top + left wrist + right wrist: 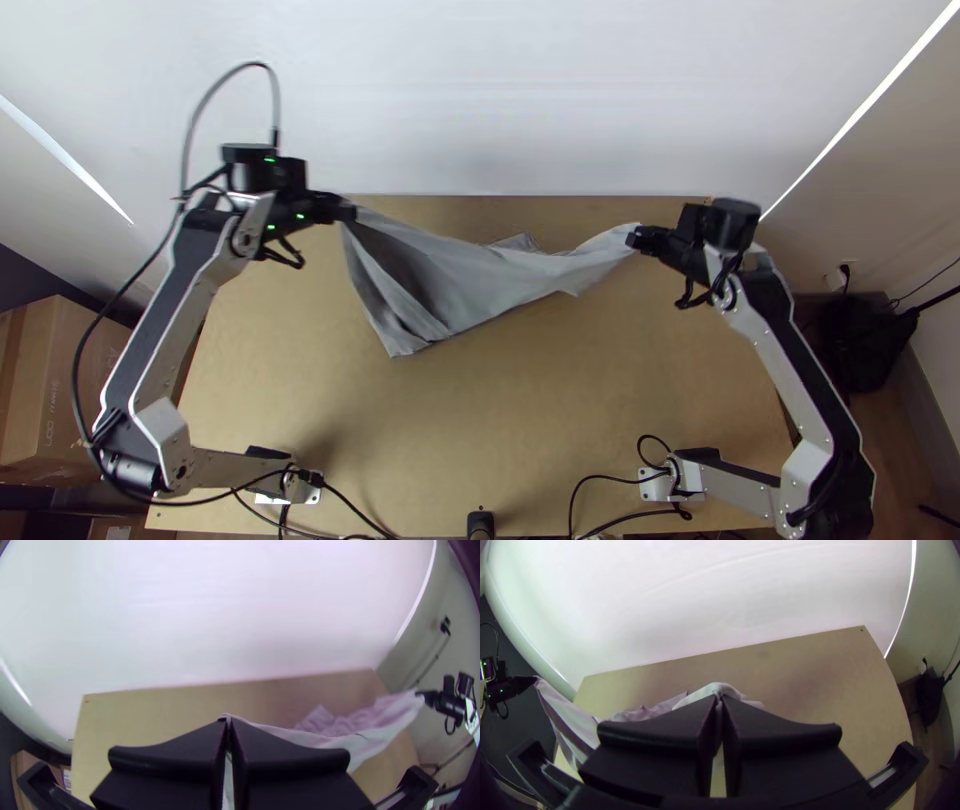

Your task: Fold the t-shirt

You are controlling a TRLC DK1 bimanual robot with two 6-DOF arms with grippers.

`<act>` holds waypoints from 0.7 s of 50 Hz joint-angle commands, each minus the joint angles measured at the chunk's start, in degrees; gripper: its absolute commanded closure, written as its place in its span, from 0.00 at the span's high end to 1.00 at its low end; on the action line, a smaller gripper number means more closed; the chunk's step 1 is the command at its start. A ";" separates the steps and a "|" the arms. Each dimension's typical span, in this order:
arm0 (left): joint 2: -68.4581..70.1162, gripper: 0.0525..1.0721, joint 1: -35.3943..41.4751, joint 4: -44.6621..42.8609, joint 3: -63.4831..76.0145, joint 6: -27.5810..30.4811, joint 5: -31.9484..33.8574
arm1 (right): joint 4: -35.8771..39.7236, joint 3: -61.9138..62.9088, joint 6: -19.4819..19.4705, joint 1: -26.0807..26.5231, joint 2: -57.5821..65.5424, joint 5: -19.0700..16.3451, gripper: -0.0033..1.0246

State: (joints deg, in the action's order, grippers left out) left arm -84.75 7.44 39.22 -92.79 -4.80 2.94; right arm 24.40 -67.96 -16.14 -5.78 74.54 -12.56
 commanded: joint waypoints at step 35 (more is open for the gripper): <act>19.71 0.02 -9.99 -19.27 -15.93 1.90 -12.43 | 5.57 -52.62 -5.22 3.85 6.76 -5.46 0.03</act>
State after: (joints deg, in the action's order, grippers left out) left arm -68.07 -1.56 23.09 -106.26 -4.45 -6.09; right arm 35.42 -119.48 -17.87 -4.36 87.83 -19.05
